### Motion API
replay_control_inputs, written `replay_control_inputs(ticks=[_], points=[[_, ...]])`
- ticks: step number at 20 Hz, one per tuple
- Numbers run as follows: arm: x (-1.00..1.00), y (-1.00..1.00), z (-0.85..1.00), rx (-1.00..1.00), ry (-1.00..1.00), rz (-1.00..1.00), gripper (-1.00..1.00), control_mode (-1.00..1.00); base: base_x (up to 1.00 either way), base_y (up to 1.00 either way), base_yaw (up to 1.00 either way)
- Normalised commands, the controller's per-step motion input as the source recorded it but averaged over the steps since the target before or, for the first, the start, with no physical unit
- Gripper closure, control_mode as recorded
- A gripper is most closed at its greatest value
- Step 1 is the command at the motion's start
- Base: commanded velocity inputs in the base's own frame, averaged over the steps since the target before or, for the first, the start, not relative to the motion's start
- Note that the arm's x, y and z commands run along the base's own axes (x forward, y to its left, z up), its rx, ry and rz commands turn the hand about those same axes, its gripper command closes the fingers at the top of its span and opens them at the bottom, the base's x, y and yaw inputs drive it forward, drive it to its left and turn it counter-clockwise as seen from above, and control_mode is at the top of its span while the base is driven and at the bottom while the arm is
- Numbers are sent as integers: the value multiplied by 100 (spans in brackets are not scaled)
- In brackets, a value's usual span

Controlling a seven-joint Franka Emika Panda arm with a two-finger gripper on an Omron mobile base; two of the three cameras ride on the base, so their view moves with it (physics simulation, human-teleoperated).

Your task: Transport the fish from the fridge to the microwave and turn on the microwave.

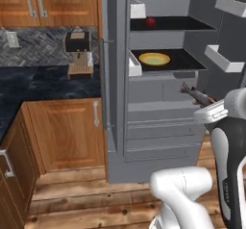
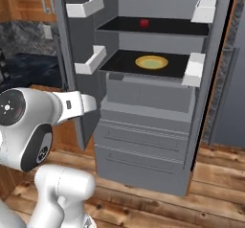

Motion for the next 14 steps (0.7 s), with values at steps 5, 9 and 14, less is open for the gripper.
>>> replay_control_inputs(ticks=[5, 9, 14], points=[[0, 0, 0, 0, 0, 0, 100, 100, -45, 17, 26], [0, 0, 0, 0, 0, 0, 100, 100, -19, 16, 30], [0, 0, 0, 0, 0, 0, 100, 100, -6, 22, 36]])
